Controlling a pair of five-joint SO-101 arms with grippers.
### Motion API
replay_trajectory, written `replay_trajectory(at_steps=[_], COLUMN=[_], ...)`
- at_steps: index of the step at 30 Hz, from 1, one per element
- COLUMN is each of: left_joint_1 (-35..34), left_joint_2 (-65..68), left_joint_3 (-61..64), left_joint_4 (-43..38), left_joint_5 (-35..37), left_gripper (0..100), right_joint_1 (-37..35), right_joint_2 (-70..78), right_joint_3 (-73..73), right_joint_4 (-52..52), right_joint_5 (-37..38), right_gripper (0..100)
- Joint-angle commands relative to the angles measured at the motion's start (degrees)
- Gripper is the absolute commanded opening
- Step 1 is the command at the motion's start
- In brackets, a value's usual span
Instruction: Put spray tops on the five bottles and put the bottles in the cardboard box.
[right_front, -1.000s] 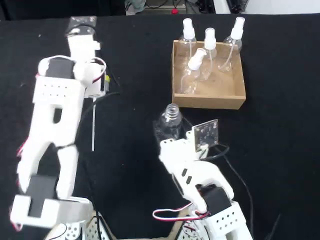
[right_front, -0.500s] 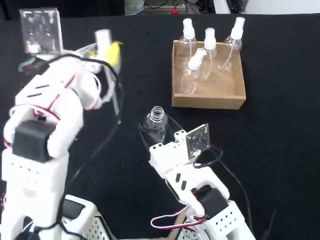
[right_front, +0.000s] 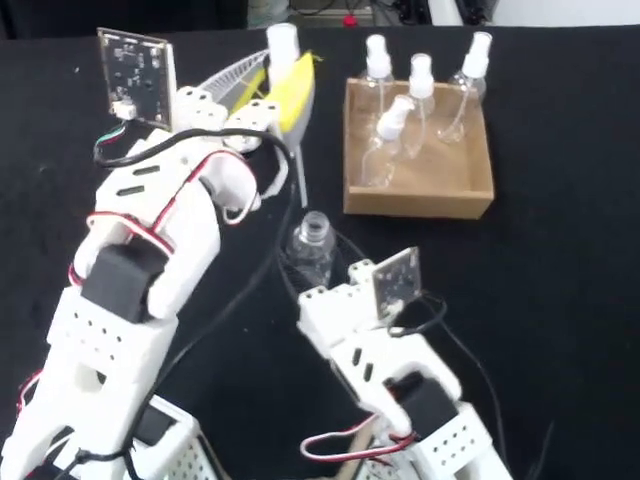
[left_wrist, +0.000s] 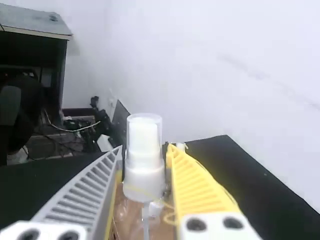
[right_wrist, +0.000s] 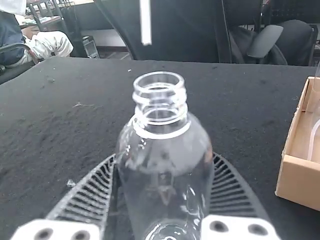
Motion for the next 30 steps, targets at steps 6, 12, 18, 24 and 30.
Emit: replay_trajectory(at_steps=[6, 12, 18, 24, 30], left_joint_1=[5.4, 5.2, 5.2, 5.3, 5.6], left_joint_2=[-1.4, -1.9, -1.9, -1.9, -1.9], left_joint_3=[1.1, 4.4, 5.6, 1.7, -1.6], left_joint_4=[-1.8, -1.8, -2.1, -2.0, -1.8], left_joint_5=[0.3, 0.2, -5.3, -7.5, -7.5], left_gripper=[9, 9, 9, 8, 8], right_joint_1=[-0.5, -0.4, -0.4, -0.5, -0.5], right_joint_2=[-5.0, -5.0, -5.0, -5.0, -5.0], right_joint_3=[-0.2, -0.2, -0.2, -0.2, -0.2], right_joint_4=[-1.8, -1.8, -1.8, -1.8, -1.8], right_joint_5=[0.7, 0.7, 0.7, 0.7, 0.7], right_gripper=[14.8, 14.8, 14.8, 14.8, 14.8])
